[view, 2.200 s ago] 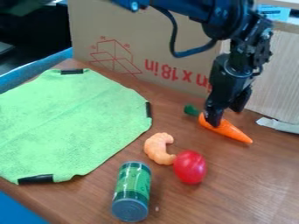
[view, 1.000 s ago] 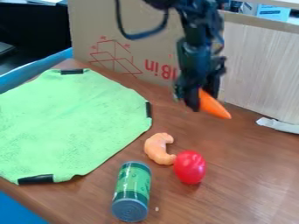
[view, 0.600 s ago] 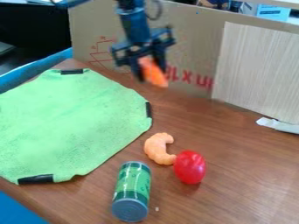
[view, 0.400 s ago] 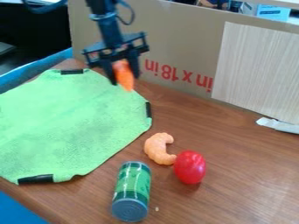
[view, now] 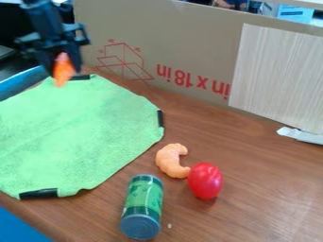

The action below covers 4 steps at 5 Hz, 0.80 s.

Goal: Move the object to the left side of the cloth.

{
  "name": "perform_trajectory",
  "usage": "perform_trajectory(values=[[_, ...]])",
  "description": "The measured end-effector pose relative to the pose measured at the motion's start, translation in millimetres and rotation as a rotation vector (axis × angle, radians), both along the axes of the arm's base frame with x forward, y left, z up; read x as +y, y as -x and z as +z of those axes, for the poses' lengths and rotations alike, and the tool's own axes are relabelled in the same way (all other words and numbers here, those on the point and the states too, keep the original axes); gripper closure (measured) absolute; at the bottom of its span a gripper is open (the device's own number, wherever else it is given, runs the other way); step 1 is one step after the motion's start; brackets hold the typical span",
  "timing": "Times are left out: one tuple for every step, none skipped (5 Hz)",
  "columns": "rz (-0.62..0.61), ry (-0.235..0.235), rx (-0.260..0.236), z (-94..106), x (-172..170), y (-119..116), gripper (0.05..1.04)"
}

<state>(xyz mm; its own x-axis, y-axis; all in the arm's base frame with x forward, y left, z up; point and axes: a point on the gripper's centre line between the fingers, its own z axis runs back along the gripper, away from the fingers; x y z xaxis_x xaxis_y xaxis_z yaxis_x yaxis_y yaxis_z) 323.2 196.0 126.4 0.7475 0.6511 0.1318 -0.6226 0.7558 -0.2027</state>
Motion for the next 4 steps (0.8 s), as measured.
perform_trajectory(values=[[-0.04, -0.016, -0.036, 3.4, 47.9, 15.3, 0.535], [-0.064, -0.02, -0.025, -5.8, 75.6, 26.9, 0.535], [-0.103, -0.074, -0.004, -14.0, 84.7, 28.2, 0.535], [-0.109, -0.136, 0.067, -33.2, 98.0, 33.5, 0.535]])
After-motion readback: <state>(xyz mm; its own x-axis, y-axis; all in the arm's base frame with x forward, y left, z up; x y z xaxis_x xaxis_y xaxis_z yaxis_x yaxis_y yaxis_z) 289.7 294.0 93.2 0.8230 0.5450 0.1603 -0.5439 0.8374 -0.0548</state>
